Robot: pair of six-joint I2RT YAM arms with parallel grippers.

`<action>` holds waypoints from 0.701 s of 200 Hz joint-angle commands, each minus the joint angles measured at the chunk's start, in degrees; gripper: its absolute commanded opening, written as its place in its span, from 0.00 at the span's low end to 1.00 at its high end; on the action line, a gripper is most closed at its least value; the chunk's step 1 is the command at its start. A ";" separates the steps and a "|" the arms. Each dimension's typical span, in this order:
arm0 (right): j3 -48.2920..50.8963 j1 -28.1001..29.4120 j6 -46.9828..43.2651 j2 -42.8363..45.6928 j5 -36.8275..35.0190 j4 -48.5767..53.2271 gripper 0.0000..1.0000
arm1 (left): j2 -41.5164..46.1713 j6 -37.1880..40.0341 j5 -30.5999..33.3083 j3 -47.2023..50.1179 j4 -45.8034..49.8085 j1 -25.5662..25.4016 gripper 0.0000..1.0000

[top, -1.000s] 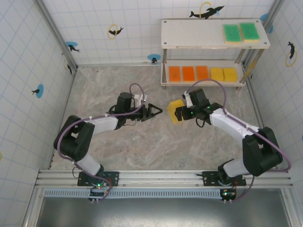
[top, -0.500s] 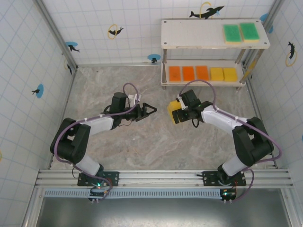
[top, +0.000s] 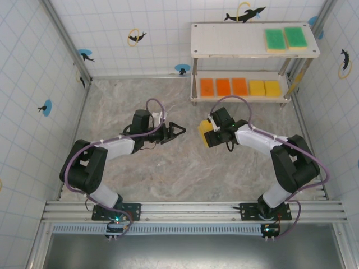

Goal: Place and organize the cleaning sponges onto the shelf

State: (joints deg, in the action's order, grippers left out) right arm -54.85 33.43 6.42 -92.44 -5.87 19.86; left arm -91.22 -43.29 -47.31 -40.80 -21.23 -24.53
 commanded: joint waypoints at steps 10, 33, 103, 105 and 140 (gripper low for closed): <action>-2.56 0.40 -0.12 -0.29 -1.42 0.57 0.81 | -0.87 1.72 0.63 0.97 0.06 0.20 0.97; -2.52 0.36 -0.18 0.37 -1.60 0.65 0.79 | -0.87 1.80 0.72 1.16 0.13 0.20 0.98; -2.04 0.39 -0.11 1.55 -1.69 0.37 0.70 | -1.13 2.07 0.72 1.48 0.14 0.18 0.97; -2.02 0.40 -0.09 1.61 -1.69 0.36 0.69 | -1.15 2.07 0.73 1.50 0.10 0.14 0.97; -1.93 0.30 -0.11 2.61 -1.68 0.30 0.66 | -1.24 1.98 0.73 1.60 -0.20 0.27 0.98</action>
State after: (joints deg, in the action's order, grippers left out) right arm -54.87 33.43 6.42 -92.23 -6.94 20.03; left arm -91.72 -43.27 -46.89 -39.88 -21.06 -24.53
